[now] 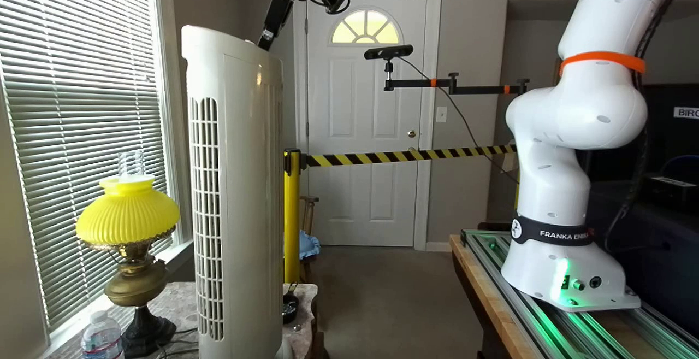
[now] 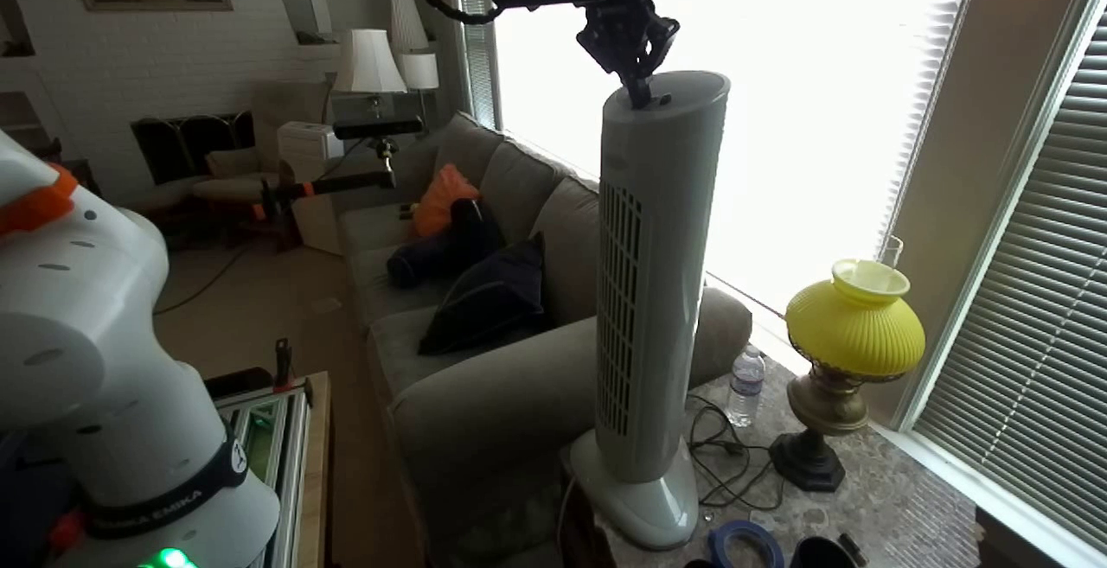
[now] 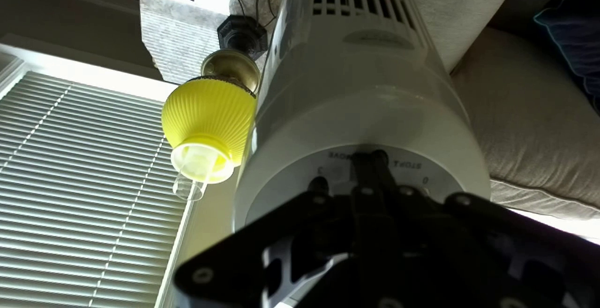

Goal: Press the button on the air cooler twice

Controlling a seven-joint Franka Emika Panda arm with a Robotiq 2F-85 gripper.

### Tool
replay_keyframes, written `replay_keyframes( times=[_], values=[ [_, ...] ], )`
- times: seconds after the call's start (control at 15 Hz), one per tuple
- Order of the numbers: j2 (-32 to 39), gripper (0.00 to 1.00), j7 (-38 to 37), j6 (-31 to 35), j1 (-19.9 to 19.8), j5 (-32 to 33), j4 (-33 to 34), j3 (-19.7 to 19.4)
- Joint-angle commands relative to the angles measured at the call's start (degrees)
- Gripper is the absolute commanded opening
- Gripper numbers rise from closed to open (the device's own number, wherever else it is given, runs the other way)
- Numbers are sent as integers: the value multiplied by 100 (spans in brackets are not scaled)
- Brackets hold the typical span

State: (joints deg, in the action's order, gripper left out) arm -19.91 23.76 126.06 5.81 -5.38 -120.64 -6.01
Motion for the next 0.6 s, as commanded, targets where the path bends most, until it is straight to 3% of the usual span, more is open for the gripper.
replay_keyframes(
  times=[0.0,0.53],
  values=[
    [-7,0,53,374,-62,73,-580,102],
    [-377,0,-32,228,-95,227,-371,166]
  ],
)
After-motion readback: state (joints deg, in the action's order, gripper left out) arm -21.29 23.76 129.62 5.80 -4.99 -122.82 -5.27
